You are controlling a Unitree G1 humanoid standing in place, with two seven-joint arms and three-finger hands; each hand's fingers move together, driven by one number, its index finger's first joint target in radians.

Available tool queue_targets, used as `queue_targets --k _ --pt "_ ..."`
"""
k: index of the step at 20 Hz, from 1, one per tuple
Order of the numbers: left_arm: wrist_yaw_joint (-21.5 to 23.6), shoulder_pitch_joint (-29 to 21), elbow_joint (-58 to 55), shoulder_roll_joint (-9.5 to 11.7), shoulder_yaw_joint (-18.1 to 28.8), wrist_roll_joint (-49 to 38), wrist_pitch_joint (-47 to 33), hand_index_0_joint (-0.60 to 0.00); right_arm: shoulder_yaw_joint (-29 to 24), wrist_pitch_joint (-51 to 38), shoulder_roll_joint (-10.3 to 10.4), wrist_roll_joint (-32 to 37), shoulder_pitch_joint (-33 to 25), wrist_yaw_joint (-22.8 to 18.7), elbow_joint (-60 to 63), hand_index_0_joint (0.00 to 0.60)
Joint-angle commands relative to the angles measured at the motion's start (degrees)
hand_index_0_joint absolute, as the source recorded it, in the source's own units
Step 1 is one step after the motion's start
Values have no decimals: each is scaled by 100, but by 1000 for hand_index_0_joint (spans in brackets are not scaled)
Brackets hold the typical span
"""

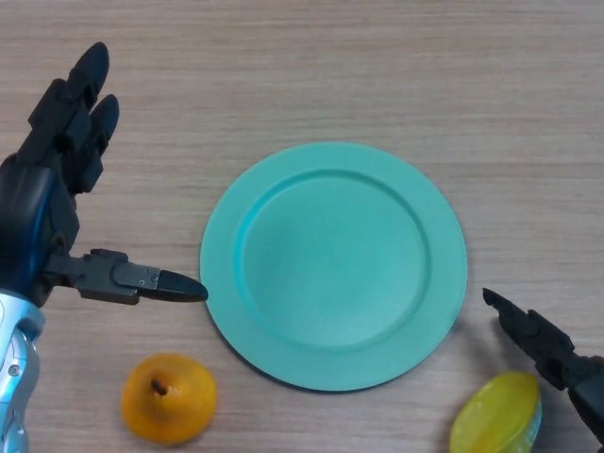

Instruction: Pick up the yellow starfruit and place it on the plate

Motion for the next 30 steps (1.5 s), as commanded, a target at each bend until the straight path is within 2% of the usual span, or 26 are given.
queue_targets --k 1,3,12,15,16,17,18,19,20,22,23,27,30 --pt "161 -154 -328 224 355 -153 -408 0 -205 -841 -180 228 48 -215 -170 400" --pt "107 -101 -370 213 376 -127 -400 0 -228 -889 -176 174 63 -216 -89 600" --pt "97 5 -447 190 438 19 -645 0 -264 -1189 -201 72 18 -373 -40 600" --pt "115 19 -620 188 493 -142 -450 0 -251 -26 -80 697 183 123 -1248 600" --pt "130 2 -639 192 499 -163 -424 0 -265 150 -62 745 170 178 -1418 600" --pt "150 -12 -696 204 525 -227 -363 0 -258 1022 1 1117 133 368 -2072 600" --pt "152 -1 -714 205 531 -239 -357 0 -249 1307 17 1205 101 418 -2271 600" --pt "150 7 -736 204 529 -242 -376 0 -170 2270 30 1531 -43 519 -2797 600" --pt "141 14 -746 201 523 -253 -368 0 -147 2569 25 1610 -114 506 -2947 600" --pt "145 39 -807 187 505 -239 -300 0 54 2484 1 1851 -502 269 -2942 600" --pt "93 51 -832 188 508 -225 -302 0 252 3110 -56 1984 -614 99 -3145 600" --pt "-32 113 -882 195 581 -241 -273 0 755 3363 -129 2041 -1244 -415 -3091 600" --pt "-87 162 -906 178 598 -211 -273 0 1084 3478 -94 1985 -1621 -698 -2903 600"
